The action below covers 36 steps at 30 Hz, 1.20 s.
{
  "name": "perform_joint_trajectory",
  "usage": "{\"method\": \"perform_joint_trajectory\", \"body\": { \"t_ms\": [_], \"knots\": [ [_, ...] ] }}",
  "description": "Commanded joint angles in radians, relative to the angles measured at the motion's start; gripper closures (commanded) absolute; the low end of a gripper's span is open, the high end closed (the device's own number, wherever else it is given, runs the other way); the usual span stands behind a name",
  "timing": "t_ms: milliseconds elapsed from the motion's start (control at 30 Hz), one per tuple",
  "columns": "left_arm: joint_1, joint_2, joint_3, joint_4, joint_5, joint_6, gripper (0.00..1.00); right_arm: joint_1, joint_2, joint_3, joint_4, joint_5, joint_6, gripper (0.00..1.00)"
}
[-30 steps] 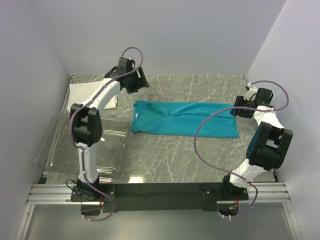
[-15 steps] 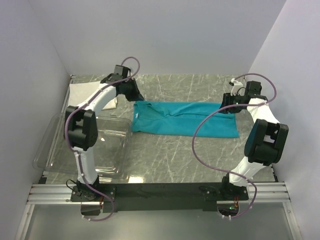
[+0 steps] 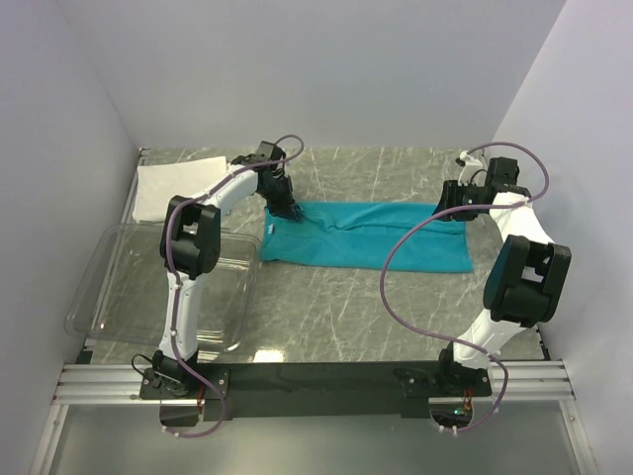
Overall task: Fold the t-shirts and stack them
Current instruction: Fold the tshirt
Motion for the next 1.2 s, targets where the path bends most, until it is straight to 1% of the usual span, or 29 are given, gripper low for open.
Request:
{"method": "perform_joint_trajectory", "body": {
  "t_ms": [0, 33, 133, 233, 333, 400, 467, 533, 567, 667, 767, 967, 1167],
  "knots": [
    [-0.005, 0.017, 0.058, -0.018, -0.015, 0.018, 0.99, -0.002, 0.000, 0.012, 0.025, -0.019, 0.018, 0.49],
    [-0.005, 0.028, 0.069, -0.017, -0.014, 0.012, 0.99, -0.002, 0.000, 0.012, 0.025, -0.019, 0.021, 0.49],
    [-0.005, 0.077, 0.129, 0.002, -0.009, -0.022, 0.94, -0.002, -0.004, 0.013, 0.024, -0.024, 0.026, 0.50],
    [-0.005, 0.117, 0.199, 0.034, 0.014, -0.060, 0.93, -0.003, -0.015, 0.007, 0.025, -0.021, 0.026, 0.50],
    [-0.006, 0.145, 0.242, 0.063, 0.032, -0.097, 0.87, -0.009, -0.026, -0.007, 0.030, -0.020, 0.024, 0.50],
    [-0.006, 0.171, 0.255, 0.075, 0.048, -0.122, 0.82, -0.012, -0.032, -0.019, 0.031, -0.022, 0.024, 0.50],
    [-0.006, 0.182, 0.252, 0.112, 0.078, -0.151, 0.76, -0.015, -0.041, -0.028, 0.031, -0.024, 0.024, 0.50],
    [-0.006, 0.176, 0.229, 0.146, 0.097, -0.171, 0.74, -0.015, -0.046, -0.036, 0.031, -0.024, 0.021, 0.50],
    [-0.006, 0.159, 0.220, 0.178, 0.101, -0.180, 0.70, -0.017, -0.049, -0.041, 0.031, -0.021, 0.017, 0.50],
    [-0.005, 0.152, 0.230, 0.187, 0.098, -0.197, 0.65, -0.017, -0.055, -0.051, 0.031, -0.017, 0.014, 0.50],
    [0.000, 0.174, 0.255, 0.183, 0.124, -0.208, 0.63, -0.015, -0.056, -0.051, 0.031, -0.025, 0.018, 0.50],
    [0.015, 0.157, 0.216, 0.210, 0.149, -0.219, 0.59, -0.017, -0.053, -0.018, 0.012, -0.037, 0.020, 0.50],
    [0.043, 0.114, 0.152, 0.169, 0.095, -0.185, 0.58, -0.015, -0.046, 0.005, 0.001, -0.051, 0.024, 0.51]
  ]
}}
